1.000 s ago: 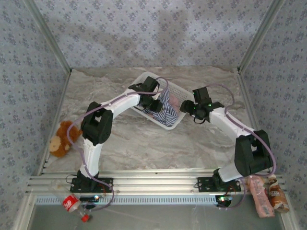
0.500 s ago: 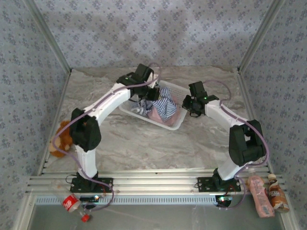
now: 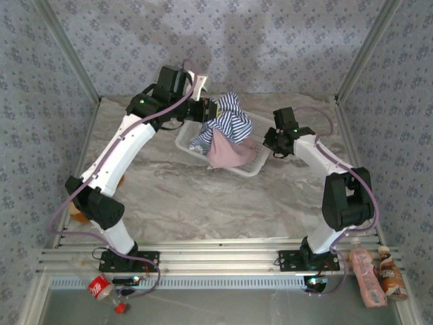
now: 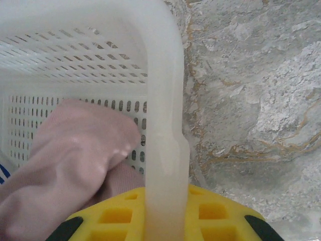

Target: Fold and stack the tank tops

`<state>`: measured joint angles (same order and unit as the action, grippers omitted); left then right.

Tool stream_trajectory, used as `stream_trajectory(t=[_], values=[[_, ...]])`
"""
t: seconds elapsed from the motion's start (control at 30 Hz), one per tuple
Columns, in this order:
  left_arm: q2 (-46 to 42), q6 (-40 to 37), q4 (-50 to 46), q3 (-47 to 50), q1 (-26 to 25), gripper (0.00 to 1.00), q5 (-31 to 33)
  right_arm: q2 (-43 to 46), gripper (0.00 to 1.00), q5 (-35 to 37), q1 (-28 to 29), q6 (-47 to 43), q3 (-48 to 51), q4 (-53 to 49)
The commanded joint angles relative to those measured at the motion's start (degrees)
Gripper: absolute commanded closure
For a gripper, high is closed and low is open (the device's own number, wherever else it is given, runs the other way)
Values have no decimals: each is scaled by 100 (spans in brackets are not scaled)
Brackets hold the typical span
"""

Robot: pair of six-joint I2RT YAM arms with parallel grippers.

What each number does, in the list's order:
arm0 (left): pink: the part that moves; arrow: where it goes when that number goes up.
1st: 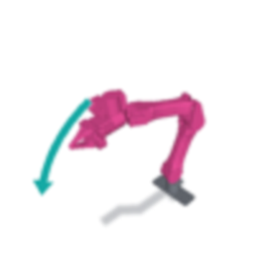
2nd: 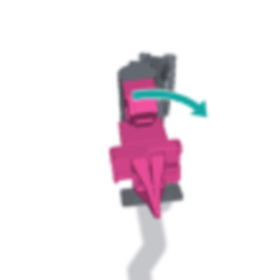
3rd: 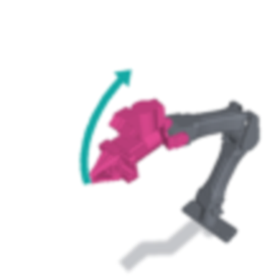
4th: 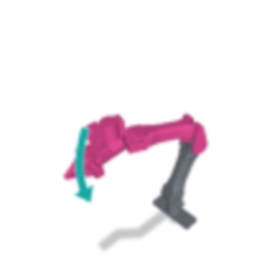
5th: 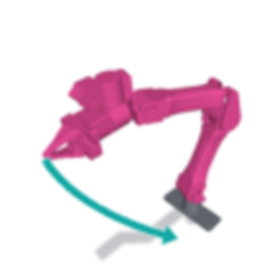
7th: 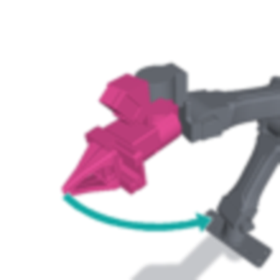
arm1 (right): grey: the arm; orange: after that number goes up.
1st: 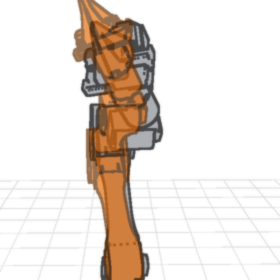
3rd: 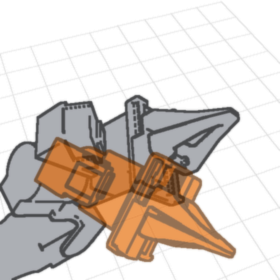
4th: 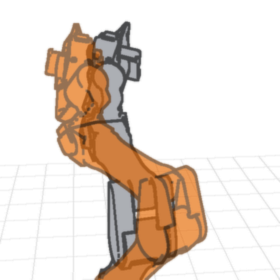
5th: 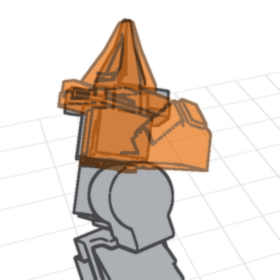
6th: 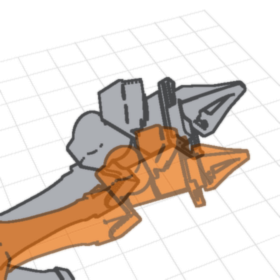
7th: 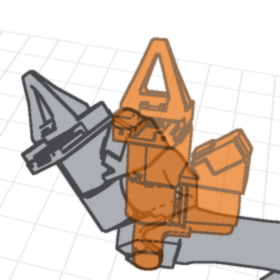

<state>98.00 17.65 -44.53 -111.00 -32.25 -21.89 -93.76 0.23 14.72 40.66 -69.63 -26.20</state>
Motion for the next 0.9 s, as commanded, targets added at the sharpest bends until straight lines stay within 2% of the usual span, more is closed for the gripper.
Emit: stream_trajectory(t=[0.0, 0.2, 0.27, 0.37, 0.4, 0.5, 0.6, 0.73, 0.87], values=[[238, 196, 465, 342, 17, 87, -301, 152, 90, 196, -3, -174, -75, -121], [1265, 164, 914, 85, -207, 87, -308, 307, 90, 171, -1, -183, 259, -86], [1661, -112, 616, -283, -342, 84, -15, 365, 90, 163, -6, -183, 369, -80], [2263, -309, -267, -910, -428, 71, 85, 440, 90, 141, -6, -188, 456, -61], [2341, -419, -466, -1003, -468, 62, 211, 464, 90, 115, -17, -191, 479, -62], [2325, -724, -965, -1103, -484, 40, 518, 510, 90, 69, -50, -199, 554, -43], [1981, -1174, -1229, -871, -325, 31, 723, 534, 90, 20, -85, -234, 606, -14], [1468, -1859, -1083, -159, 97, 28, 238, 543, 90, -60, -125, -235, 659, 42], [1669, -2720, -1496, -106, 122, 28, -277, 519, 90, -109, -137, -270, 653, 35]])
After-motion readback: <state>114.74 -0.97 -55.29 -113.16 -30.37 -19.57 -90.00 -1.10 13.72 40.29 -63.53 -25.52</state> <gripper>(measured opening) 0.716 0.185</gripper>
